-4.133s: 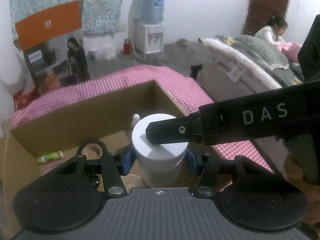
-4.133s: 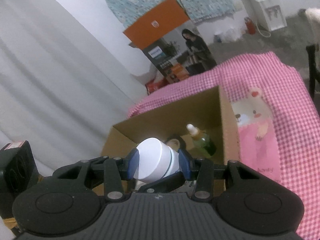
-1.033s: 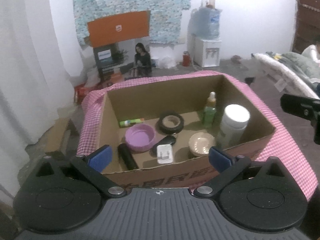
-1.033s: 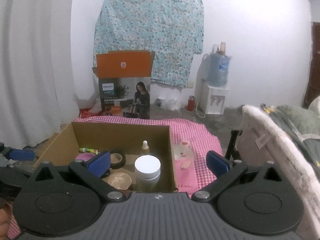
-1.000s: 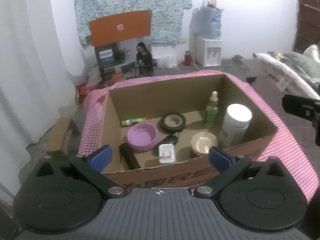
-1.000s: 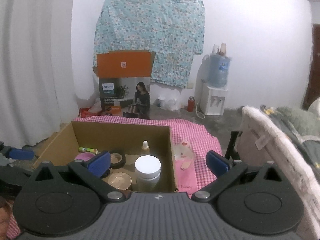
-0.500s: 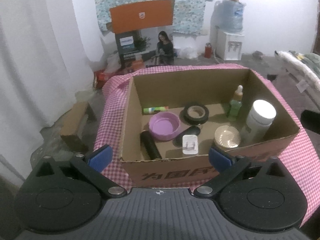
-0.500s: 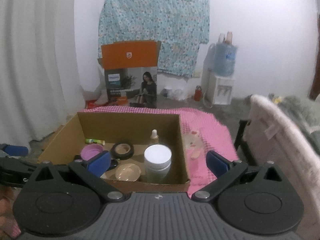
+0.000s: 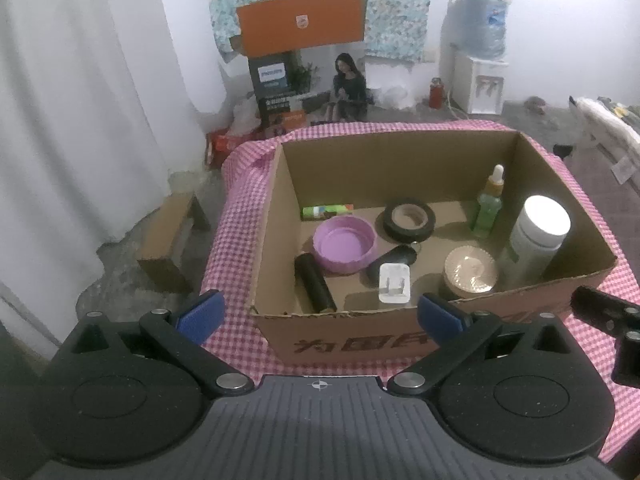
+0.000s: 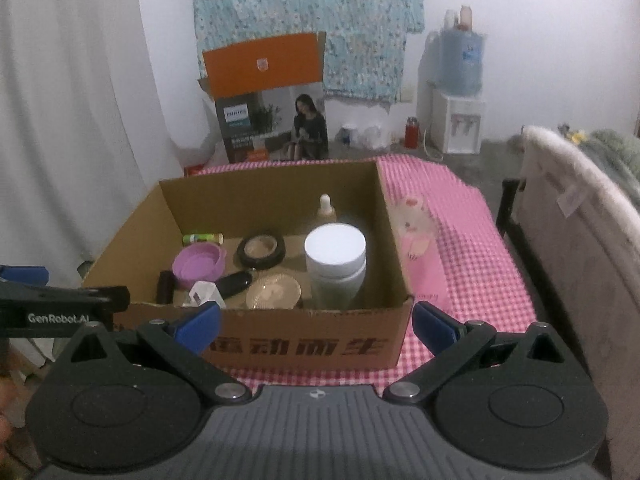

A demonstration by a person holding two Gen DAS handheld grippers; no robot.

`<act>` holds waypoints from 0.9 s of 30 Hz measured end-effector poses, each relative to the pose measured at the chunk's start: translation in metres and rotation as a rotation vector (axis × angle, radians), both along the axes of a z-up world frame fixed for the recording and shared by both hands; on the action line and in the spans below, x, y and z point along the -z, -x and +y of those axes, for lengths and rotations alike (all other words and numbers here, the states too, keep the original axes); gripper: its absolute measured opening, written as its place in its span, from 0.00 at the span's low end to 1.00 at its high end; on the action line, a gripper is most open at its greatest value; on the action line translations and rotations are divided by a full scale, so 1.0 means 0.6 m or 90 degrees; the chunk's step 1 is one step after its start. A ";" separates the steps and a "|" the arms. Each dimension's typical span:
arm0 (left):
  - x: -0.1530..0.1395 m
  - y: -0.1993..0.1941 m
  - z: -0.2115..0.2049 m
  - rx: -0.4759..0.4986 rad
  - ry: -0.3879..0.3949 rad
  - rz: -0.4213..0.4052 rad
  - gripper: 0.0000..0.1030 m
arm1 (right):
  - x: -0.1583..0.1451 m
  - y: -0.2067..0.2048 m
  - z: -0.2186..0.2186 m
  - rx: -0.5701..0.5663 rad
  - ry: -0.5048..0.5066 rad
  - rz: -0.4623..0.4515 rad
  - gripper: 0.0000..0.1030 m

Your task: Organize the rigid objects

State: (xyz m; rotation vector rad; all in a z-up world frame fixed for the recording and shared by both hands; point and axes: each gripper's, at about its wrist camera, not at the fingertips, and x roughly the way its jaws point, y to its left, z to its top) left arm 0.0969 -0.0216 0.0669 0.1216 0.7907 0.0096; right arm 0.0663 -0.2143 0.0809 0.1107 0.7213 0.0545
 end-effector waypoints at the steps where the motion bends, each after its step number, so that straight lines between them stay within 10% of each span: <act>1: 0.000 -0.001 -0.001 -0.001 0.003 0.001 1.00 | 0.001 -0.002 -0.002 0.002 -0.001 0.003 1.00; 27: 0.002 -0.006 -0.020 0.034 0.049 0.013 1.00 | -0.003 -0.024 -0.021 -0.008 -0.024 0.001 1.00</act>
